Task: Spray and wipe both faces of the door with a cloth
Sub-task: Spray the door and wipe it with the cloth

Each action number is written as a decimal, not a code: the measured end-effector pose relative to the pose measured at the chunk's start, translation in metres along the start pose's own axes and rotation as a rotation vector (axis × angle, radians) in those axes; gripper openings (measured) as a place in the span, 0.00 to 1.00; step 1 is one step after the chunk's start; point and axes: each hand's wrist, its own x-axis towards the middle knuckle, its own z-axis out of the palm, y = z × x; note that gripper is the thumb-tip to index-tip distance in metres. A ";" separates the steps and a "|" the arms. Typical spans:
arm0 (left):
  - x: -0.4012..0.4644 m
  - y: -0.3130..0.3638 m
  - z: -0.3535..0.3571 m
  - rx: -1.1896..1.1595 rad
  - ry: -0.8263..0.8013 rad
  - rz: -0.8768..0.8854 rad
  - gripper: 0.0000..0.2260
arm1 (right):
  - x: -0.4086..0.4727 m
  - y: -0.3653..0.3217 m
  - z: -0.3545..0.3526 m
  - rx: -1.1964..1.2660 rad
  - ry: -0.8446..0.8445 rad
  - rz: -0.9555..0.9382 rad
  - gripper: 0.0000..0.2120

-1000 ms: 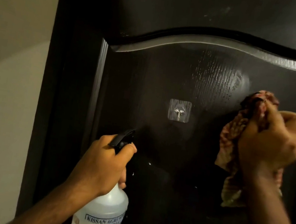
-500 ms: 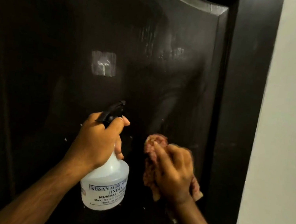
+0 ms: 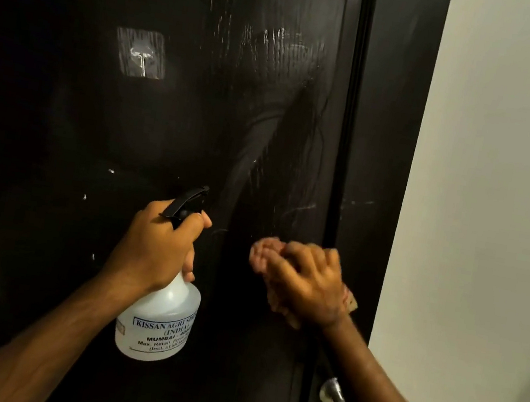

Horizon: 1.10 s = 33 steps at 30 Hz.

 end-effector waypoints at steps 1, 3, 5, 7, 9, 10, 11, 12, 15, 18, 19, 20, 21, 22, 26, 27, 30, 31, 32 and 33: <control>0.000 0.003 0.004 0.002 -0.009 0.004 0.10 | 0.021 0.015 -0.006 -0.048 0.069 0.086 0.10; 0.001 0.010 0.014 0.000 -0.030 0.019 0.10 | 0.064 0.047 -0.015 -0.129 0.200 0.266 0.08; 0.004 0.019 0.027 -0.005 -0.047 0.038 0.11 | 0.109 0.075 -0.018 -0.166 0.290 0.423 0.09; 0.007 0.032 0.042 -0.002 -0.058 0.060 0.12 | 0.141 0.093 -0.018 -0.138 0.324 0.516 0.11; 0.010 0.045 0.056 0.034 -0.074 0.069 0.15 | 0.152 0.097 -0.014 -0.086 0.356 0.551 0.12; 0.011 0.051 0.061 0.057 -0.090 0.060 0.15 | 0.151 0.095 -0.012 -0.063 0.369 0.558 0.11; 0.012 0.055 0.067 0.072 -0.118 0.043 0.15 | 0.144 0.091 -0.012 -0.050 0.370 0.566 0.11; 0.011 0.057 0.072 0.078 -0.147 0.027 0.15 | 0.134 0.083 -0.010 -0.042 0.365 0.576 0.11; 0.005 0.050 0.081 0.066 -0.196 0.002 0.15 | 0.085 0.049 0.002 -0.018 0.337 0.653 0.10; -0.007 0.030 0.078 0.063 -0.158 -0.032 0.13 | 0.018 -0.003 0.014 0.041 0.299 0.751 0.10; -0.011 0.021 0.074 0.061 -0.132 -0.057 0.12 | -0.005 -0.022 0.018 0.066 0.271 0.768 0.11; -0.014 0.013 0.069 0.060 -0.106 -0.084 0.11 | -0.023 -0.040 0.020 0.090 0.232 0.748 0.11; -0.017 0.005 0.063 0.060 -0.083 -0.113 0.11 | -0.038 -0.057 0.022 0.108 0.180 0.676 0.11; -0.019 -0.003 0.056 0.062 -0.062 -0.138 0.10 | -0.048 -0.070 0.025 0.107 0.125 0.556 0.12; -0.028 -0.027 0.019 0.046 -0.007 -0.169 0.09 | -0.009 -0.059 0.023 0.069 0.079 0.228 0.11; -0.029 -0.031 0.009 0.042 0.013 -0.160 0.09 | 0.017 -0.047 0.021 0.051 0.137 0.273 0.11; -0.036 -0.042 -0.020 0.071 0.078 -0.142 0.09 | 0.105 -0.005 0.013 0.039 0.365 0.563 0.11; -0.037 -0.044 -0.028 0.076 0.095 -0.140 0.09 | 0.132 0.007 0.010 0.041 0.433 0.629 0.11; -0.039 -0.047 -0.037 0.078 0.115 -0.141 0.10 | 0.158 0.013 0.010 0.051 0.488 0.672 0.11; -0.040 -0.048 -0.042 0.074 0.127 -0.139 0.10 | 0.179 0.016 0.010 0.058 0.522 0.703 0.10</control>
